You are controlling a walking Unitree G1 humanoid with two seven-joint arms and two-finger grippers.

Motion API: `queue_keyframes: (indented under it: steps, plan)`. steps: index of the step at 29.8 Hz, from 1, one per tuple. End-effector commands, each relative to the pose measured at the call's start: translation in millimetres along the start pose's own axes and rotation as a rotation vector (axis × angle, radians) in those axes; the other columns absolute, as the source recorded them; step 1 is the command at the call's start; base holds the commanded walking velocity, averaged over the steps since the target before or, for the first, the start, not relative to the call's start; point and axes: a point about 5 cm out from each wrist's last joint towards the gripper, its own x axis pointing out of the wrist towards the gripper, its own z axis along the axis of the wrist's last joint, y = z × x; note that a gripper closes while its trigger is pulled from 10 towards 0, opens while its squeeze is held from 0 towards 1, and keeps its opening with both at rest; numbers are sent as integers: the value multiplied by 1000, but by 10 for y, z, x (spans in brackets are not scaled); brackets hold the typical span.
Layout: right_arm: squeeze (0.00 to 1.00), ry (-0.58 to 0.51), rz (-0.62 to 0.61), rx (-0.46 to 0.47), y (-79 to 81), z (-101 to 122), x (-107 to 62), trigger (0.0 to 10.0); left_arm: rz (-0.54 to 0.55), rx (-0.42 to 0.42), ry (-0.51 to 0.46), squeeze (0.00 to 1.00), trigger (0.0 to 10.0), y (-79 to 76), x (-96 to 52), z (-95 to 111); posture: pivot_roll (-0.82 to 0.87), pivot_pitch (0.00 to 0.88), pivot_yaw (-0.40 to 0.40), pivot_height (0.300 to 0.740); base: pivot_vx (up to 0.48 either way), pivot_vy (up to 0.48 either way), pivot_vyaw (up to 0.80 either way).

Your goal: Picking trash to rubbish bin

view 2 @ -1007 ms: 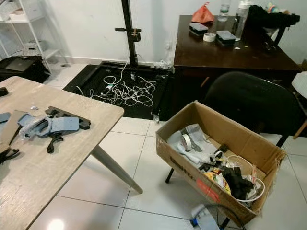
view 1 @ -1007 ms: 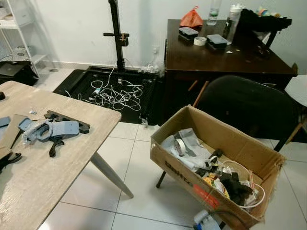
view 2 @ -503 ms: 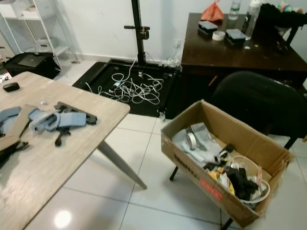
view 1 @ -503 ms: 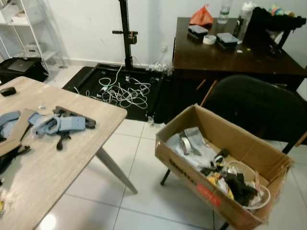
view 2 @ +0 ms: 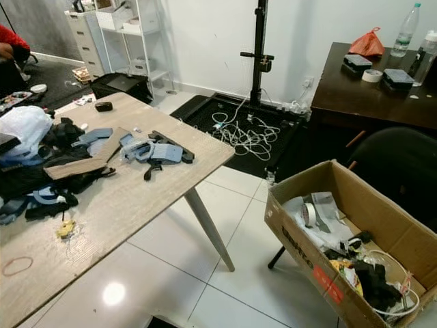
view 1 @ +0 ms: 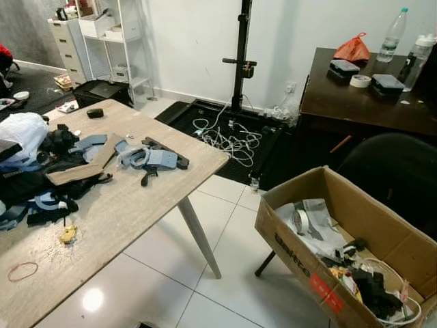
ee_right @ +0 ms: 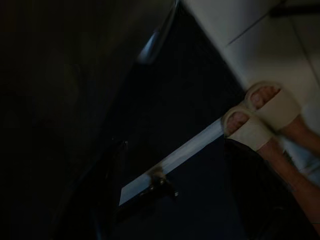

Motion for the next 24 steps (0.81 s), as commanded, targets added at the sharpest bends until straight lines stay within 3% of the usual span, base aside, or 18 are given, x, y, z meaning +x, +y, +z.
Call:
queue_keyframes:
  steps: [1,18,24]
  plan:
    - [0,22,-2,3,13,-63,-1,10000,-3,19,23,0,10000,31,-19,-47,-83,197,34,740,0,0,0]
    - [0,34,11,-2,66,-106,3,10000,-76,32,34,0,10000,-62,-4,-76,-78,198,40,740,0,-17,0]
    - [0,35,27,-4,81,-99,4,10000,-65,24,32,0,10000,-90,6,-92,-76,201,38,740,0,0,660]
